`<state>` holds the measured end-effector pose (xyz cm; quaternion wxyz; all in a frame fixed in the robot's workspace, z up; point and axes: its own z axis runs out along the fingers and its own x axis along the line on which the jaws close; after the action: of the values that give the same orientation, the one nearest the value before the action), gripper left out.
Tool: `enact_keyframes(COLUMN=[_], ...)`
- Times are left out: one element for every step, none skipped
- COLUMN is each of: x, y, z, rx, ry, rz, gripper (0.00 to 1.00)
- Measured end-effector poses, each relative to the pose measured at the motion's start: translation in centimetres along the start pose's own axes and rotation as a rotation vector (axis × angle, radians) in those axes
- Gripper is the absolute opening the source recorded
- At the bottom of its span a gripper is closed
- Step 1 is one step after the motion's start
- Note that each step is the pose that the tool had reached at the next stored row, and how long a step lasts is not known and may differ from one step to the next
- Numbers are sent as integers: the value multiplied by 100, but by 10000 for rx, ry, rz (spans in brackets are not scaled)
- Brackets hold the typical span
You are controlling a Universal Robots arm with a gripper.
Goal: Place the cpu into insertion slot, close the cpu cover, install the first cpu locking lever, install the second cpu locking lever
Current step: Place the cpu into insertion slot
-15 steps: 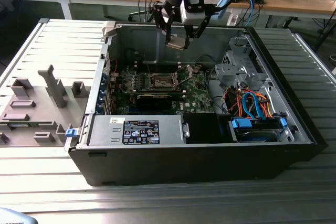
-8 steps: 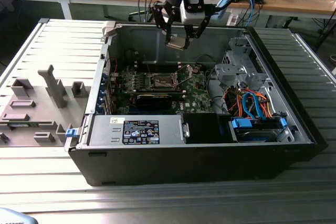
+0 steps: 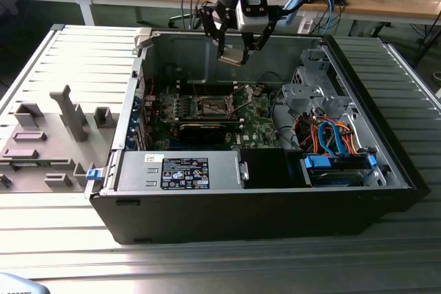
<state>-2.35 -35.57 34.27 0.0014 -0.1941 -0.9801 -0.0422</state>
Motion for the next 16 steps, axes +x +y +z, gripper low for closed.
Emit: enact_keyframes(x=[0,0,0,0,0,0,0,0,0,0,0,0,0,0,0,0], y=[0,0,0,0,0,0,0,0,0,0,0,0,0,0,0,0], z=[0,0,0,0,0,0,0,0,0,0,0,0,0,0,0,0], rx=[0,0,-1,-1,-1,-1,-1,-1,-1,-1,-2,-2,-2,-2,-2,-2], ry=[-1,-1,-1,-3,-4,-5,-4,-5,-6,-7,-7,-7,-8,-9,-10,-10], rz=[12,20,27,38,50,58,64,70,77,82,89,96,103,115,125,133], gripper=[55,55,55,55,55,55,55,55,55,55,55,55,55,55,55,55])
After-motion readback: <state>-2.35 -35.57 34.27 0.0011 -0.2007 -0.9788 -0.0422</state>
